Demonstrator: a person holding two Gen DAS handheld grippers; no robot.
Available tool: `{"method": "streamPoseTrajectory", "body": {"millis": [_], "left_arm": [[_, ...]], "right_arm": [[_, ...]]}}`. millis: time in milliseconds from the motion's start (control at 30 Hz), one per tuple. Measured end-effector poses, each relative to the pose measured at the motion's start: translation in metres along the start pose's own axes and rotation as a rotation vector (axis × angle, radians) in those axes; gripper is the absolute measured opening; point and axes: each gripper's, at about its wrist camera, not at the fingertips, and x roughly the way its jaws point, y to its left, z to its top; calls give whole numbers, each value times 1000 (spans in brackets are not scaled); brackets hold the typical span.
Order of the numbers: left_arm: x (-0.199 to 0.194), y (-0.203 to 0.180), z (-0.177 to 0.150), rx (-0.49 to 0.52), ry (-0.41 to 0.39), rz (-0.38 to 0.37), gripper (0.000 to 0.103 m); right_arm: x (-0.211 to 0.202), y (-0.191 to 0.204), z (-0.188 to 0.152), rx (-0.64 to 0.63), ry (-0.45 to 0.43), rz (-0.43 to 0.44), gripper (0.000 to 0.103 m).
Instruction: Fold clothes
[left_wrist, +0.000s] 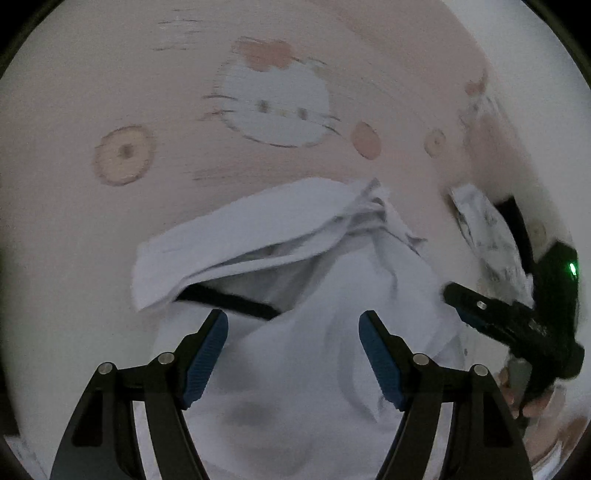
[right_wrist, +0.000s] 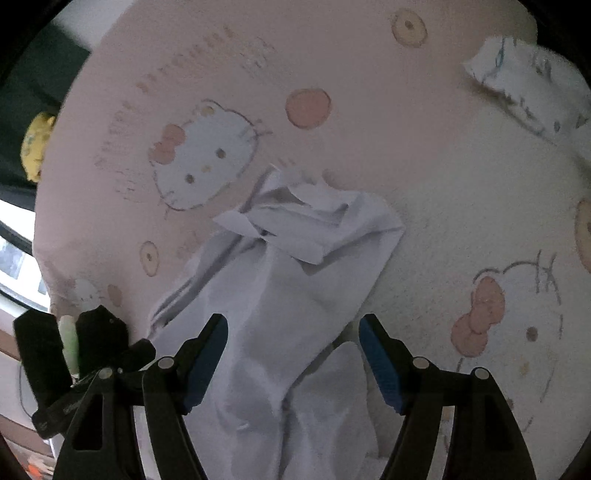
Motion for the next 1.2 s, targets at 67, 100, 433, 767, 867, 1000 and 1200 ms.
{"method": "streamPoseTrajectory", "body": {"millis": [67,100,433,767,867,1000,1200], "left_arm": [[9,-10,1,42,18,-7,72],[14,-15,1,67,21,0,72],[44,-25,-8,85,15,80,72],[32,-10,-16,51,-57,120,18],[14,9,-16,-22,-89,110,18],[-1,32,-18,-87,-100,115,18],[-12,48,-23,-86,-108,224,18]], "right_arm": [[8,-5,2,33,20,26,73],[11,-7,3,50,28,44,73],[35,-17,9,134,11,116,73],[30,7,13,38,-57,239,17],[28,15,15,8,-77,276,16],[24,45,14,-77,-85,369,16],[53,75,7,-122,-14,374,16]]}}
